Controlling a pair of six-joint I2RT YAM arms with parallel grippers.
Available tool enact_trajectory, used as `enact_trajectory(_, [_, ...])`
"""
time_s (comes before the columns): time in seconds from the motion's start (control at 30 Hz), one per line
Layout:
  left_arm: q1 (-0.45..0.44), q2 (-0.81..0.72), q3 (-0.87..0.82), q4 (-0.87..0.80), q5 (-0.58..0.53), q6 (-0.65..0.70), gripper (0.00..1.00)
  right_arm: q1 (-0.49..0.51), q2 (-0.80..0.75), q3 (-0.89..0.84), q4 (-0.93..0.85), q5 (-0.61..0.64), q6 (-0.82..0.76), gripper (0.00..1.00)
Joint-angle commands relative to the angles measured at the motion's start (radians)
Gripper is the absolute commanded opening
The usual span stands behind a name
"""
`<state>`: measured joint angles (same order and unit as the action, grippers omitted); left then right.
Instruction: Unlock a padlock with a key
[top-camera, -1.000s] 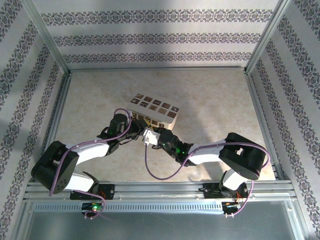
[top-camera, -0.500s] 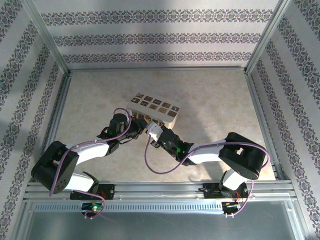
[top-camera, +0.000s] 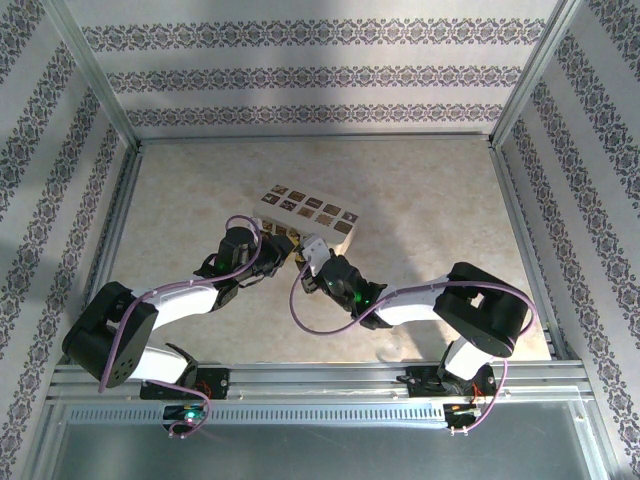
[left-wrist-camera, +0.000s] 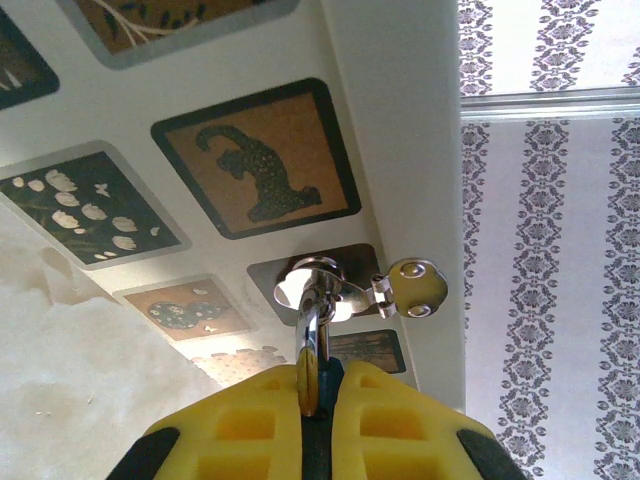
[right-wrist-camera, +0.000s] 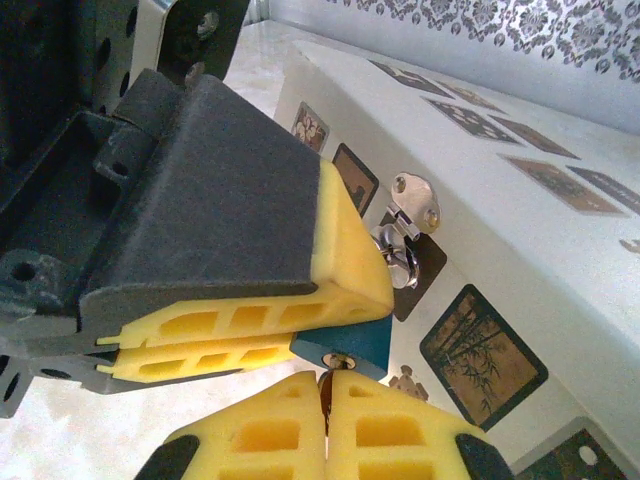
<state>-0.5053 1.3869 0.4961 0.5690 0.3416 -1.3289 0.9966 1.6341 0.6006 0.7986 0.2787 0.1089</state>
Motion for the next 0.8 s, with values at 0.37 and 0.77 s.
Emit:
enact_trajectory(0.37, [-0.042, 0.011, 0.031, 0.06, 0.081, 0.0, 0.0, -0.012, -0.042, 0.007, 0.123, -0.072, 0.12, 0.0])
enact_trajectory(0.77, [-0.041, -0.015, 0.012, 0.015, 0.056, 0.035, 0.0, -0.035, -0.246, -0.076, 0.001, -0.02, 0.023, 0.56])
